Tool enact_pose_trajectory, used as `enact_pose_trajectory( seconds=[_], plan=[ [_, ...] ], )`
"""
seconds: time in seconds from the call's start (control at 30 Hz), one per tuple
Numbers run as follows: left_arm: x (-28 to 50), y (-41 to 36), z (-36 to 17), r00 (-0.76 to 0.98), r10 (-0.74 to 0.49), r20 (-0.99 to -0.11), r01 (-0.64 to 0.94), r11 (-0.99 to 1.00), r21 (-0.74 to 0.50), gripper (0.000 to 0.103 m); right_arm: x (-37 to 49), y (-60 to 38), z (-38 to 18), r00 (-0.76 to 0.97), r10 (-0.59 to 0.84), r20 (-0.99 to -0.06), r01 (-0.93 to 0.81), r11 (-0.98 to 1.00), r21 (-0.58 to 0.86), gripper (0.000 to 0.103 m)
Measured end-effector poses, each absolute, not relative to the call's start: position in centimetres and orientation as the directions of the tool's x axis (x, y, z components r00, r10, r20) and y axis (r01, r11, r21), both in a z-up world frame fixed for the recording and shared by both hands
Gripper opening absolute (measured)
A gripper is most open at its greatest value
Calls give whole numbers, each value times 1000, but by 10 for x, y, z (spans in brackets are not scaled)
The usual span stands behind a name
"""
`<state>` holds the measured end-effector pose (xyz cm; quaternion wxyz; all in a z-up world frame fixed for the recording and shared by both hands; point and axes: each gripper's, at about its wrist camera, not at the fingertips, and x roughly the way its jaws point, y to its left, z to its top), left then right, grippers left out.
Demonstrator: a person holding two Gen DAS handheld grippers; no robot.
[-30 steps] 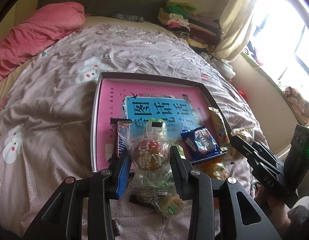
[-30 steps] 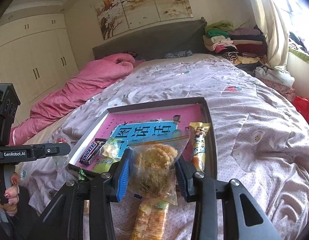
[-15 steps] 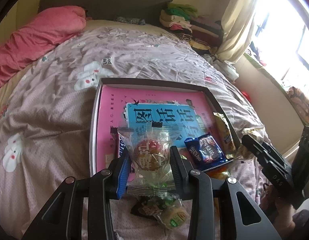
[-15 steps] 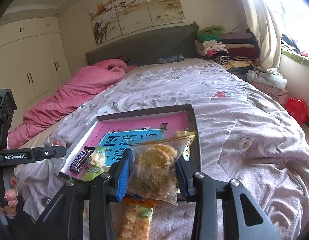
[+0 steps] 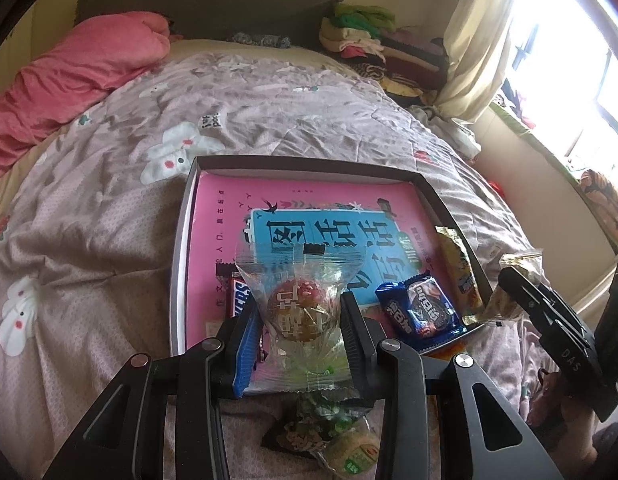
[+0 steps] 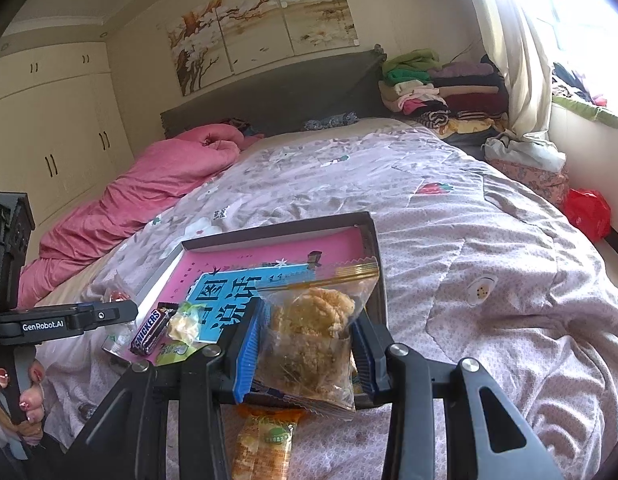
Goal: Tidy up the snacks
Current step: 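Lift both clear bags and carry them over the pink tray with both tools, then lower the pastry bag and cake bag into the tray with both tools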
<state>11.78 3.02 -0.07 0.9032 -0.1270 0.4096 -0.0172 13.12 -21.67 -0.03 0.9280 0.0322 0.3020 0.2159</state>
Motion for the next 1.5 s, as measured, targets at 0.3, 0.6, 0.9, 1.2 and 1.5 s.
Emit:
enact_pose_trajectory(
  seconds=[0.3,0.6,0.9,1.2,1.5],
  plan=[
    [125,34,-11,657,-140,-741,-80,964,-253,39,134,-218,-3,726,408,-554,-364,911,194,41],
    [129,34,-24,642,-141,-754,-76,966,-246,39,135,-215,-7,728,392,-563,-353,918,182,41],
    [133,29,-30,630,-141,-764,-64,971,-232,39,147,-203,-14,724,383,-574,-359,919,162,41],
    [135,29,-36,619,-130,-775,-67,974,-217,39,155,-190,-24,697,396,-597,-388,909,150,41],
    [136,29,-37,618,-126,-776,-66,975,-211,39,157,-176,-31,663,437,-608,-438,885,159,41]
  ],
)
